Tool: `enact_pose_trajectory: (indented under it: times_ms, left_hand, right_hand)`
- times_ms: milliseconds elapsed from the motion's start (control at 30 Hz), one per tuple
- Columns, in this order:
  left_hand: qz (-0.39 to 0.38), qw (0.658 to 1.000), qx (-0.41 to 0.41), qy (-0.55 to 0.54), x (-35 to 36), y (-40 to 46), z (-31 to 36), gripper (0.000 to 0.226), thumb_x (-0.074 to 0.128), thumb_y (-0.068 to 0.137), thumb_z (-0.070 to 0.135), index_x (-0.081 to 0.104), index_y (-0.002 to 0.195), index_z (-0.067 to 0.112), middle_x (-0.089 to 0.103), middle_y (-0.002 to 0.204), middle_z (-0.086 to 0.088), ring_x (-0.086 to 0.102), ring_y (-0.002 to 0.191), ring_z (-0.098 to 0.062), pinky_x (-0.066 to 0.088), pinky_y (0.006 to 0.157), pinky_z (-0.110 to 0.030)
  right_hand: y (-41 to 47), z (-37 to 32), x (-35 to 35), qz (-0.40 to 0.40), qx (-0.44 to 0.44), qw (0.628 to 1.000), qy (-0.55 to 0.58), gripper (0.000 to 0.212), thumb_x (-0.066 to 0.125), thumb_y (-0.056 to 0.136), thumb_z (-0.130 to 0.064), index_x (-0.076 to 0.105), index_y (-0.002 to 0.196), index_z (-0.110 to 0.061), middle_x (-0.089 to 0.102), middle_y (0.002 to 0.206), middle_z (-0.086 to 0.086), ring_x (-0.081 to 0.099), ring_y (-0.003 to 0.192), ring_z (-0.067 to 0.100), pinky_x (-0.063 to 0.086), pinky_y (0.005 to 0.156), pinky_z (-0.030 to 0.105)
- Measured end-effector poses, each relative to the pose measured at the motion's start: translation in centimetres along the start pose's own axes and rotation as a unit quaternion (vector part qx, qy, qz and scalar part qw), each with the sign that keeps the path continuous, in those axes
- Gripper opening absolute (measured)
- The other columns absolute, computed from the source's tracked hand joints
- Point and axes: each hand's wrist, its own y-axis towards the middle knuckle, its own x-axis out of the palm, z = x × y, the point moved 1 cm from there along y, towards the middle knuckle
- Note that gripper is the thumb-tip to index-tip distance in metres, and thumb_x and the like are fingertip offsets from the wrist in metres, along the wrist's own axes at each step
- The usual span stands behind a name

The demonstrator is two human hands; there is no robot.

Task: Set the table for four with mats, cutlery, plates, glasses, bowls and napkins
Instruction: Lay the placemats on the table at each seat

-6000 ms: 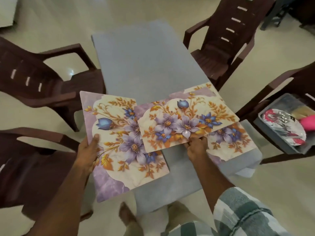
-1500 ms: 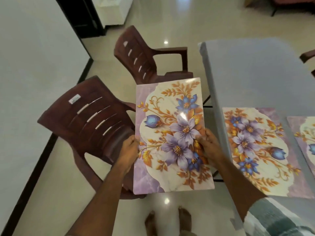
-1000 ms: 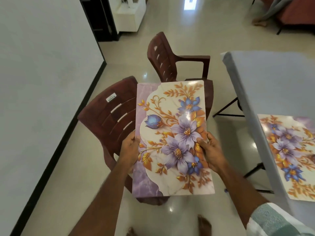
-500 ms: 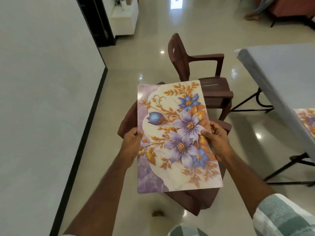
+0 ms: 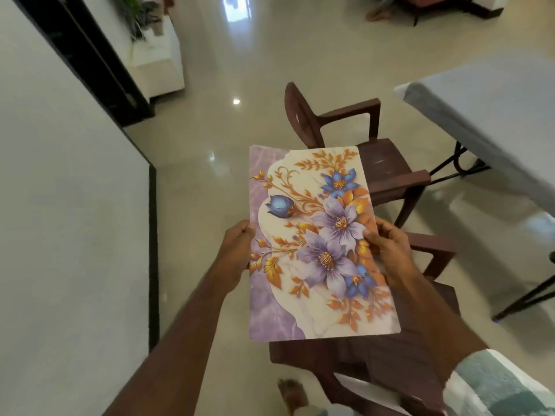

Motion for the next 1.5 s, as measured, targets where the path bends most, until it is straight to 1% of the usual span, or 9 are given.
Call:
enact_pose_trajectory:
  times_ms: [167, 300, 667, 800, 967, 1100, 1233, 1367, 1500]
  left_hand:
    - [-0.051, 0.998, 0.016, 0.021, 0.2, 8.3, 4.4, 0.027, 0.042, 0.107, 0.016, 0.062, 0.098, 0.001, 0.072, 0.097, -0.021, 0.071, 0.084, -0.03, 0.055, 0.08, -0.049]
    - [-0.109, 0.992, 0.027, 0.049, 1.2, 16.3, 7.4, 0.026, 0.039, 0.106, 0.013, 0.059, 0.104, -0.002, 0.068, 0.109, -0.026, 0.07, 0.094, -0.036, 0.054, 0.089, -0.058]
    - [-0.282, 0.958, -0.011, 0.047, 0.0, 34.4, 15.7, 0.025, 0.05, 0.103, 0.017, 0.066, 0.113, 0.002, 0.073, 0.108, -0.021, 0.07, 0.09, -0.034, 0.055, 0.086, -0.046]
    - [-0.368, 0.927, 0.02, 0.076, 1.9, 40.1, 20.8, 0.022, 0.047, 0.103, 0.008, 0.069, 0.099, 0.004, 0.076, 0.088, -0.012, 0.072, 0.075, -0.025, 0.06, 0.064, -0.029]
    - [-0.404, 0.905, 0.058, 0.119, 5.8, 49.7, 26.3, 0.025, 0.044, 0.107, 0.015, 0.065, 0.104, 0.002, 0.076, 0.096, -0.012, 0.074, 0.082, -0.023, 0.058, 0.067, -0.03]
    - [-0.388, 0.91, 0.033, 0.142, 10.3, 57.4, 31.4, 0.032, 0.042, 0.105, 0.017, 0.067, 0.108, -0.002, 0.075, 0.101, -0.018, 0.07, 0.092, -0.034, 0.056, 0.085, -0.042]
    - [-0.434, 0.875, 0.068, 0.203, 15.8, 64.3, 37.5, 0.035, 0.04, 0.105, 0.01, 0.072, 0.089, 0.011, 0.076, 0.095, -0.015, 0.071, 0.08, -0.029, 0.056, 0.074, -0.038]
    - [-0.444, 0.868, 0.072, 0.21, 21.3, 70.8, 42.0, 0.028, 0.043, 0.103, 0.004, 0.071, 0.097, 0.008, 0.074, 0.086, -0.009, 0.067, 0.06, -0.013, 0.052, 0.052, -0.023]
    - [-0.454, 0.859, 0.073, 0.226, 27.1, 78.4, 45.2, 0.019, 0.052, 0.101, 0.007, 0.068, 0.105, 0.015, 0.074, 0.088, -0.004, 0.064, 0.066, -0.015, 0.053, 0.055, -0.025]
  right_hand:
    - [3.8, -1.1, 2.8, 0.071, -0.029, 0.997, -0.004, 0.041, 0.086, 0.067, -0.034, 0.077, 0.105, -0.022, 0.075, 0.108, 0.011, 0.07, 0.095, 0.027, 0.058, 0.085, 0.042]
    - [8.0, -1.2, 4.4, 0.15, -0.068, 0.985, -0.052, 0.024, 0.067, 0.091, -0.005, 0.077, 0.102, -0.025, 0.076, 0.104, 0.008, 0.07, 0.09, 0.024, 0.055, 0.088, 0.048]
    - [15.1, -3.0, 13.5, 0.337, -0.128, 0.933, 0.021, 0.02, 0.07, 0.087, -0.007, 0.073, 0.105, -0.015, 0.077, 0.099, 0.006, 0.071, 0.087, 0.021, 0.059, 0.076, 0.034]
    - [19.9, -4.8, 15.3, 0.399, -0.134, 0.905, 0.05, 0.02, 0.074, 0.082, -0.012, 0.075, 0.101, -0.018, 0.076, 0.101, 0.011, 0.069, 0.091, 0.028, 0.057, 0.084, 0.042]
    - [29.0, -7.6, 16.8, 0.424, -0.133, 0.892, 0.082, 0.019, 0.067, 0.089, -0.001, 0.073, 0.097, -0.016, 0.073, 0.085, 0.006, 0.064, 0.073, 0.019, 0.057, 0.063, 0.028]
    - [37.3, -9.5, 16.4, 0.449, -0.119, 0.876, 0.129, 0.031, 0.079, 0.072, -0.016, 0.075, 0.102, -0.013, 0.069, 0.099, 0.02, 0.061, 0.087, 0.031, 0.053, 0.083, 0.048]
    - [45.0, -11.9, 15.1, 0.526, -0.111, 0.835, 0.117, 0.021, 0.075, 0.085, -0.006, 0.072, 0.105, -0.012, 0.075, 0.099, 0.015, 0.07, 0.086, 0.03, 0.061, 0.079, 0.044]
    - [52.2, -14.1, 14.5, 0.572, -0.11, 0.802, 0.131, 0.04, 0.081, 0.079, -0.014, 0.068, 0.114, 0.0, 0.072, 0.106, 0.023, 0.07, 0.096, 0.04, 0.056, 0.089, 0.058]
    - [59.9, -15.7, 13.7, 0.618, -0.117, 0.766, 0.129, 0.017, 0.074, 0.087, -0.007, 0.069, 0.104, -0.005, 0.073, 0.103, 0.022, 0.069, 0.09, 0.034, 0.056, 0.092, 0.056]
